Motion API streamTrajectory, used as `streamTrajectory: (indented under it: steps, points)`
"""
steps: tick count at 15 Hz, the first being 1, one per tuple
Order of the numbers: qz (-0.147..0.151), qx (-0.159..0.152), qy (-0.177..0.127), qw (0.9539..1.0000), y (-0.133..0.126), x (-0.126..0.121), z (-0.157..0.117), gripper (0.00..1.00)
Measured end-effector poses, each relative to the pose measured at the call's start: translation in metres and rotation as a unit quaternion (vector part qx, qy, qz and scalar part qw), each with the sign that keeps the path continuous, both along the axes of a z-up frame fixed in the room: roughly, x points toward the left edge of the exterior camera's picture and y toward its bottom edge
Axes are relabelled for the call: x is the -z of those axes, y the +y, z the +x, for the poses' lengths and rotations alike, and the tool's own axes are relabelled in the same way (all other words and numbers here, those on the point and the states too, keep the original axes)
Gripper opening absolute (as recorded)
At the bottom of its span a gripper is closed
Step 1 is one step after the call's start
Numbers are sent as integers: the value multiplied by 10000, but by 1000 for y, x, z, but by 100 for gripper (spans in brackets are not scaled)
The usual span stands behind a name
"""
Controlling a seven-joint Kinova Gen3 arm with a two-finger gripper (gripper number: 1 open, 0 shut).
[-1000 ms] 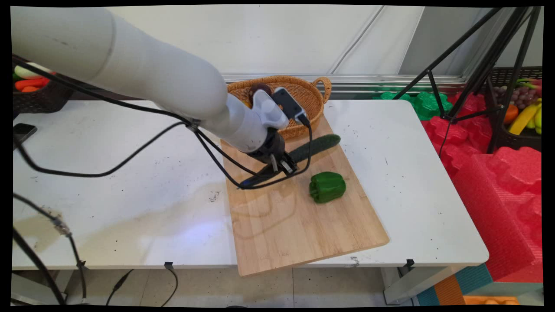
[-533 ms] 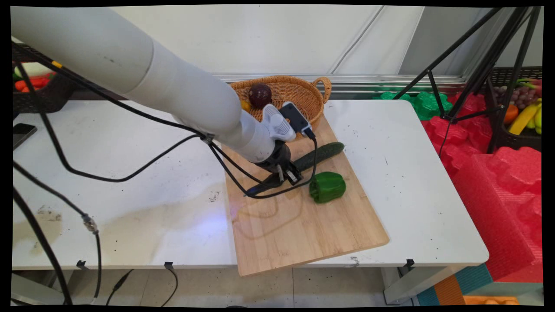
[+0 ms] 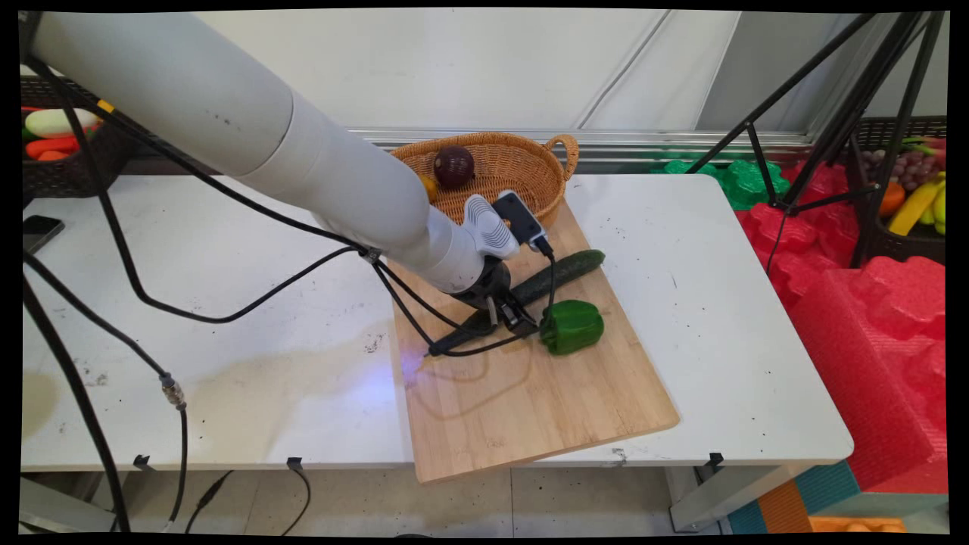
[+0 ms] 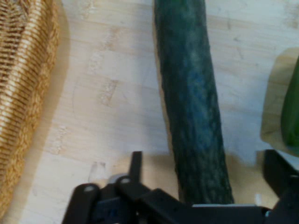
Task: Place the picked object on the cutting board
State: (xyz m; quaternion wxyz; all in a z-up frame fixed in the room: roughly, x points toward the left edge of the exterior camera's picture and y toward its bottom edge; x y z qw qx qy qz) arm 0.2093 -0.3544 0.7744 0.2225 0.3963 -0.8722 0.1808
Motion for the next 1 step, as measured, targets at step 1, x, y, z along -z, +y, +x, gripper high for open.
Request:
streamTrajectory:
  steps: [1]
  points:
    - [-10, 12, -12, 10000, 0, 0, 1, 100]
